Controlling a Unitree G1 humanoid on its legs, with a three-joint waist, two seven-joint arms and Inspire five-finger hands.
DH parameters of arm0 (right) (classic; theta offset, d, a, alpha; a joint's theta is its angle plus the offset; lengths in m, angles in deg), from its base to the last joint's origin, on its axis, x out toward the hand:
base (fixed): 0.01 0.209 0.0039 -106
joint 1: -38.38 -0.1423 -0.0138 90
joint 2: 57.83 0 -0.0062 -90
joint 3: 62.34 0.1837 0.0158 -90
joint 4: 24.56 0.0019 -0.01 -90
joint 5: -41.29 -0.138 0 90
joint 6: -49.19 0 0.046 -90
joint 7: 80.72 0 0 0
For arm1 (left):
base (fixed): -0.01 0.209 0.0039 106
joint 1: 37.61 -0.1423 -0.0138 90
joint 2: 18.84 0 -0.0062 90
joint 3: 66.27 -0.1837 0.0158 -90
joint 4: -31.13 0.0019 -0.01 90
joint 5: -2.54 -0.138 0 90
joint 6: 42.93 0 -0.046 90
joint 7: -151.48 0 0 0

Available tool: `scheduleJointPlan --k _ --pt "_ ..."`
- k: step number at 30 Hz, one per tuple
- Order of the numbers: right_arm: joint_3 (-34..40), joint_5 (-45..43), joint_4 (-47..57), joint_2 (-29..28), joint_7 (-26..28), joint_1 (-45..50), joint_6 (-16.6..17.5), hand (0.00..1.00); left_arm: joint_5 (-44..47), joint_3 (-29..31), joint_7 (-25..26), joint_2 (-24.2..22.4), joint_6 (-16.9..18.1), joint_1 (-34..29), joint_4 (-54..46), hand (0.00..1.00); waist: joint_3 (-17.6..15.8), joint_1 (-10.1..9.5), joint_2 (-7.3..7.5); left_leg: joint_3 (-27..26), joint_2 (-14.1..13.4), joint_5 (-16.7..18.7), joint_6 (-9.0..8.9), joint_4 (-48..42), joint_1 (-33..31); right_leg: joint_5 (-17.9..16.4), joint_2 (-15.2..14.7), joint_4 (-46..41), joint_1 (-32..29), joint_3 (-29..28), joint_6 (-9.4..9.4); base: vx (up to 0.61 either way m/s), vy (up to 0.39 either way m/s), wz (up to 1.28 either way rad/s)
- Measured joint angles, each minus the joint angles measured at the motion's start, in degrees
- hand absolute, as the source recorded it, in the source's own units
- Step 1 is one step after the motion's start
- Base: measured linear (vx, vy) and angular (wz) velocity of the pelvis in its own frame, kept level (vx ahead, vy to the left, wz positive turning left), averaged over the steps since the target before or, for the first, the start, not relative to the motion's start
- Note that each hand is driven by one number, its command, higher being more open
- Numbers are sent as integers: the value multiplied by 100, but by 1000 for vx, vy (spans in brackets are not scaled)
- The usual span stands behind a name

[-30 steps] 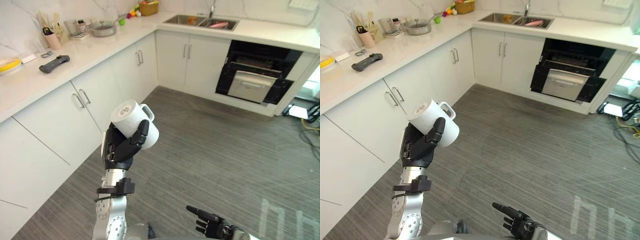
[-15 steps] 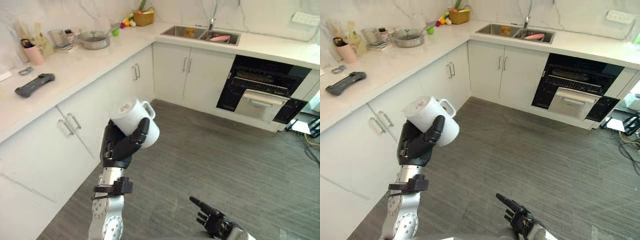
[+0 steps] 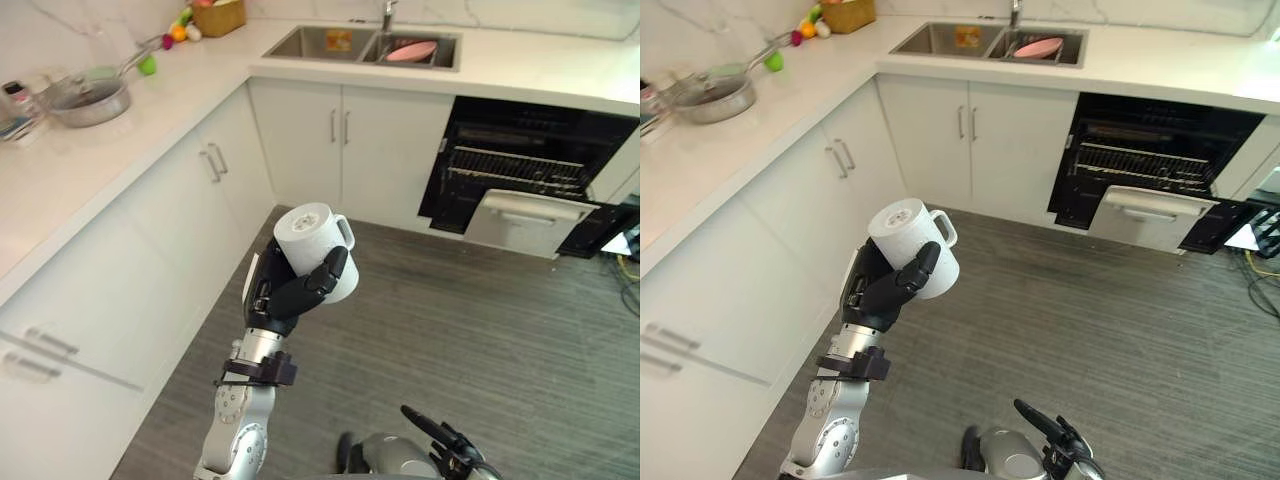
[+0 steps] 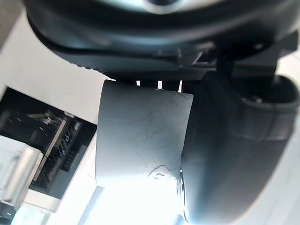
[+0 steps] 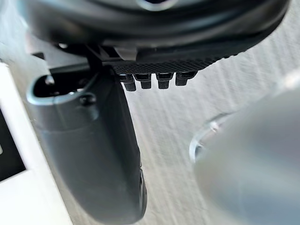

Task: Walk over to the sink, pick up the cup, carry it to the dishwasher, place the cup inside the dishwasher, then close the dishwasher door

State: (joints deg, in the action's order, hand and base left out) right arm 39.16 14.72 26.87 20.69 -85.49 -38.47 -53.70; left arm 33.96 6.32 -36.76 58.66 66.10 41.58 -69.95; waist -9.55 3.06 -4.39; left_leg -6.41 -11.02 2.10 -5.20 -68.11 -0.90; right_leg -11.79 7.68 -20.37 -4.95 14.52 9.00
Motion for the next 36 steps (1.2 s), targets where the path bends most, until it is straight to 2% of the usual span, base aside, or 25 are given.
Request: scheduleJointPlan --k 1,2,5,6,8,9,10,11,12,13,16,18,19,20,21,22,24,26,27,28,29,30,33,35,36 --pt "-75 54 95 17 -5 100 2 100 2 21 -84 -97 21 -116 -3 0 -9 -96 21 -14 -113 112 177 -823 -588 -55 75 177 312 -206 7 444 -99 -86" --pt "-120 172 92 30 -8 109 -1 100 3 62 -118 -157 31 -224 -4 0 -28 -219 65 -52 -160 251 346 -1018 -1060 -70 110 413 666 -488 -7 443 -87 -94" --pt "-198 190 39 97 -16 37 7 100 20 223 -204 -161 74 -299 -9 0 9 -420 47 -77 -188 651 390 -174 -1767 -74 115 736 1191 -1090 -27 440 -25 -110" --pt "-261 187 -88 105 -15 -116 14 100 72 340 -242 -122 83 -308 -13 0 4 -468 80 -86 -104 760 421 950 -1845 -103 50 843 1426 -1400 -80 401 61 -110" --pt "-291 186 -256 163 -24 -364 77 100 84 458 -285 -113 85 -323 -9 0 22 -467 114 163 315 747 319 3277 -1760 -230 -134 858 1575 -1829 -298 586 149 -116" --pt "-284 188 -402 231 -27 -494 217 100 105 458 -317 -121 87 -336 -10 0 39 -476 88 604 620 458 166 4810 -1644 -336 -228 841 1649 -2089 -456 548 184 -104" --pt "-282 187 -538 277 -39 -587 312 100 105 458 -322 -120 86 -345 -10 0 52 -477 67 898 765 136 103 5610 -1575 -448 -274 810 1728 -2265 -571 686 286 -117" --pt "-270 190 -665 294 -87 -626 431 100 107 458 -322 -106 86 -364 1 0 60 -518 76 1099 888 -609 86 5891 -1521 -682 -344 650 1868 -2507 -699 458 207 -100" --pt "-260 191 -702 288 -128 -611 494 100 110 461 -322 -91 88 -403 1 0 98 -551 75 1101 923 -1079 173 5793 -1449 -817 -384 527 1906 -2643 -763 711 320 -88" --pt "-145 212 -814 129 -270 -626 629 100 114 463 -318 40 71 -403 47 0 203 -457 374 919 1197 -890 323 5302 -1484 -1016 -709 148 1897 -2730 -813 475 190 -41" --pt "7 483 -801 23 -832 -616 713 100 116 418 -323 205 50 -392 46 0 262 -408 521 684 1397 -57 504 4506 -1444 -836 -928 -588 1879 -2635 -955 616 231 -22" --pt "202 575 -689 -119 -1474 -616 833 100 115 411 -337 336 42 -370 22 0 246 -362 578 599 1467 335 620 4353 -1121 -358 -994 -1615 1605 -2315 -1231 412 160 -23" --pt "296 534 -444 -221 -1793 -581 995 100 112 416 -336 407 26 -375 -44 0 213 -351 637 546 1512 528 756 4540 -792 415 -1180 -2639 1150 -1936 -1291 337 124 -45" --pt "352 535 -143 -269 -1949 -565 1109 100 54 432 -299 443 13 -382 -113 0 216 -323 629 414 1513 562 819 4885 -360 910 -1452 -3537 647 -1611 -1208 325 115 -55" --pt "362 545 79 -276 -1969 -559 1167 100 -2 448 -249 435 15 -381 -156 0 226 -306 613 328 1471 584 869 5016 -211 642 -1567 -3860 355 -1477 -996 376 119 -70" --pt "325 604 668 -314 -1991 -548 1331 100 -136 451 -101 419 18 -378 -271 0 265 -230 545 163 1344 607 882 5236 38 165 -1655 -4056 -177 -1128 -849 253 85 -60" --pt "214 871 1737 -420 -2127 -552 1603 100 -225 461 65 450 16 -250 -309 0 283 -106 458 25 1117 592 820 5505 390 -256 -1592 -3296 -629 -653 -940 405 42 -55" --pt "173 1245 2472 -419 -2213 -600 2122 100 -215 507 87 462 12 -75 -292 0 284 -39 446 -139 928 680 673 5722 705 -296 -1373 -1921 -793 -403 -956 388 -36 -46" --pt "254 1716 2574 -419 -2243 -694 2680 100 -194 643 56 469 15 -33 -299 0 305 -45 480 -271 863 809 521 5833 945 -92 -1207 -926 -807 -284 -941 414 -95 -62" --pt "301 1658 2698 -440 -2078 -707 3217 100 -127 888 30 500 22 -71 -296 0 395 -46 636 -415 944 1017 425 5838 1148 823 -1114 82 -773 -303 -758 510 -116 -59" --pt "350 1651 2743 -428 -1963 -685 3460 100 -99 1002 6 475 41 -87 -215 0 418 -5 599 -429 917 1161 403 5788 1246 971 -1074 72 -700 -302 -570 418 -83 -56" --pt "388 1643 2901 -379 -1707 -539 3765 100 -42 1170 15 336 38 -190 -161 0 452 -14 384 -492 722 1231 373 5666 1277 990 -861 183 -574 -348 -524 315 -53 -46" --pt "352 1507 3620 -567 -1209 200 4074 100 126 1186 -69 164 243 -300 -164 0 387 -55 237 -525 558 1227 369 5247 1174 856 -679 361 -456 -463 -497 338 -105 -34" --pt "130 1248 4161 -765 -864 698 4072 100 119 977 -71 50 314 -433 -185 0 290 -33 212 -529 397 1199 354 3873 836 565 -663 372 -132 -501 -505 238 -71 -8" --pt "-29 1199 4528 -749 -707 921 4073 100 116 793 -85 -30 329 -547 -257 0 236 -39 103 -520 153 934 364 2601 376 375 -598 365 107 -517 -448 193 -19 -12"
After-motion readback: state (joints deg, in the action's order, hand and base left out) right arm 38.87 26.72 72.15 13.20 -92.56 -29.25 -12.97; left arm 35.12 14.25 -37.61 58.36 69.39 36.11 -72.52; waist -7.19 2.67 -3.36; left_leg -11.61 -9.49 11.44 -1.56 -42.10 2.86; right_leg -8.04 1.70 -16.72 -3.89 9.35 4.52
